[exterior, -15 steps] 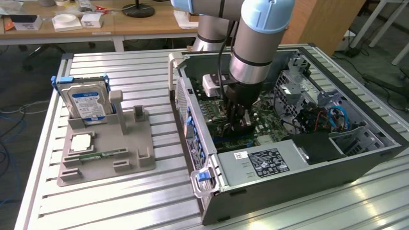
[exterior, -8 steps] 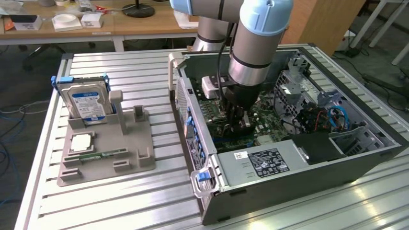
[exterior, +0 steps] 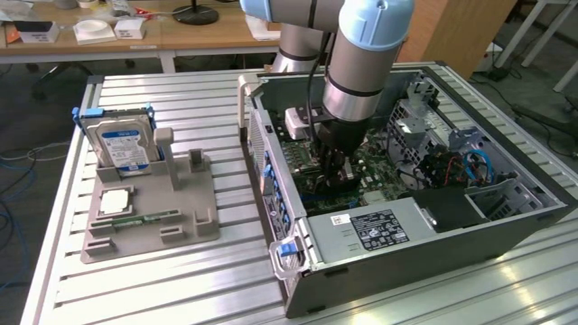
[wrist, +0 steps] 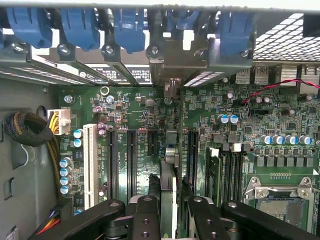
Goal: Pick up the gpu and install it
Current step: 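Insert the gpu into the slot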
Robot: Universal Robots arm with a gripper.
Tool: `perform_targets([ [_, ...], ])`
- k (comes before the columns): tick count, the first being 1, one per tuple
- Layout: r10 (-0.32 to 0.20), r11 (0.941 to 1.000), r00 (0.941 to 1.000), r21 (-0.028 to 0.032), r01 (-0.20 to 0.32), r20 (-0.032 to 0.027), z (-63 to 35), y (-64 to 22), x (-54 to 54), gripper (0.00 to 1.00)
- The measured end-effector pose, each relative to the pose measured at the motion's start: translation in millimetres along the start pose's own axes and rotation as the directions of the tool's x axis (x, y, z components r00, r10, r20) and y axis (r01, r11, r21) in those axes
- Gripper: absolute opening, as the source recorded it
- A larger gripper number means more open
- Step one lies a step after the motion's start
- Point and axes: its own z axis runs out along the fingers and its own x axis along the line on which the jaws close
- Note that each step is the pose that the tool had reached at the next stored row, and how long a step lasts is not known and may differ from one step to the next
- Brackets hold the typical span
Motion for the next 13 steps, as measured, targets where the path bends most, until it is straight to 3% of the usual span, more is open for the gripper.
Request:
perform_targets([
  [9, 0.000, 1.0000, 1.0000, 0.0006, 0.000, 0.0012, 0.6, 0.0, -0.1, 0.27],
  [10, 0.000, 1.0000, 1.0000, 0.0003, 0.000, 0.0007, 0.3, 0.0, -0.1, 0.33],
  [13, -0.001, 1.0000, 1.0000, 0.0000, 0.001, 0.0001, -0.7, 0.0, -0.1, 0.33],
])
